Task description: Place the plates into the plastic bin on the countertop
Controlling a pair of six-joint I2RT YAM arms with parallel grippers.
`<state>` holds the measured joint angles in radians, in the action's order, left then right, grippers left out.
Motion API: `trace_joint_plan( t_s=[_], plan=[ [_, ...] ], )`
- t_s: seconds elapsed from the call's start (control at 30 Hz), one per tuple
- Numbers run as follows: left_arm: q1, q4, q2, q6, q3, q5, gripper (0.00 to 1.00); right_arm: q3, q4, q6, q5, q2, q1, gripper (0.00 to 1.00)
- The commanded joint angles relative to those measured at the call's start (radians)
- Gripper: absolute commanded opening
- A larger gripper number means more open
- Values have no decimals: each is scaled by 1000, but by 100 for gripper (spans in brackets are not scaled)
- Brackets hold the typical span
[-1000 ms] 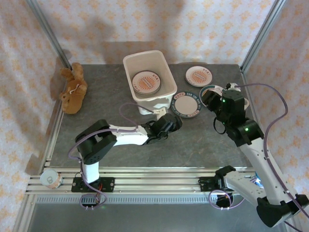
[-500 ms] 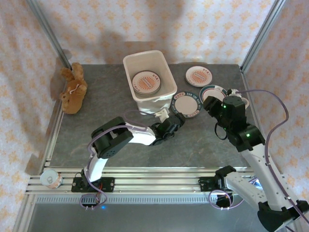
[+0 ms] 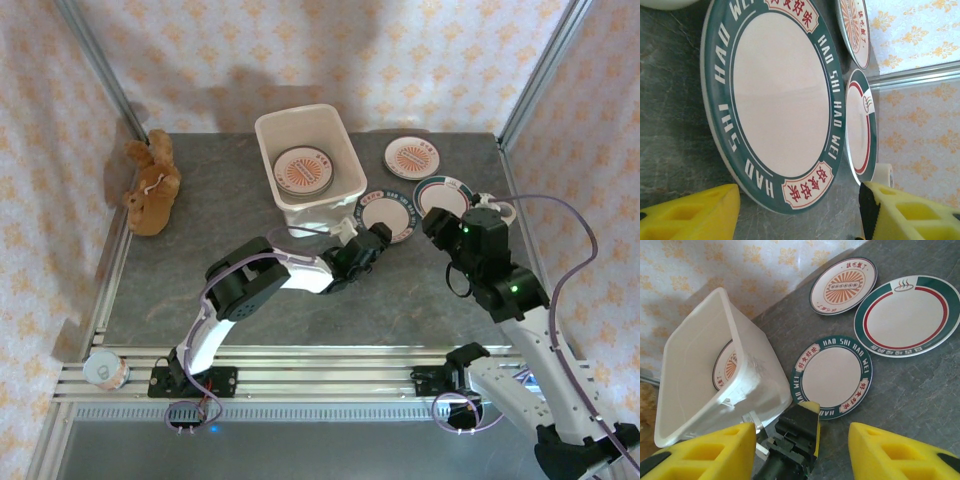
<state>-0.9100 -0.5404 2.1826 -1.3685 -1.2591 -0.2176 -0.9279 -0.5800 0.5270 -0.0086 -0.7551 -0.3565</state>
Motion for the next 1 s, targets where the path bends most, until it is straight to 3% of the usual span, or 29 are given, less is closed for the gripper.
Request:
trace_joint_plan(
  t_s=[0.0,0.63,0.83,0.97],
  plan=[
    [5,69,30,-18,-43,-22,64,9,6,1,-4,22,4,52],
    [28,141,85,-101,-99,-23,62,4,5,-45,16,39,8,52],
    [40,143,100,-114,-106,-17,55,1,5,-47,15,37,7,52],
    [43,151,111,-130,-114,-11,44,1,-1,-47,15,39,8,52]
  ],
)
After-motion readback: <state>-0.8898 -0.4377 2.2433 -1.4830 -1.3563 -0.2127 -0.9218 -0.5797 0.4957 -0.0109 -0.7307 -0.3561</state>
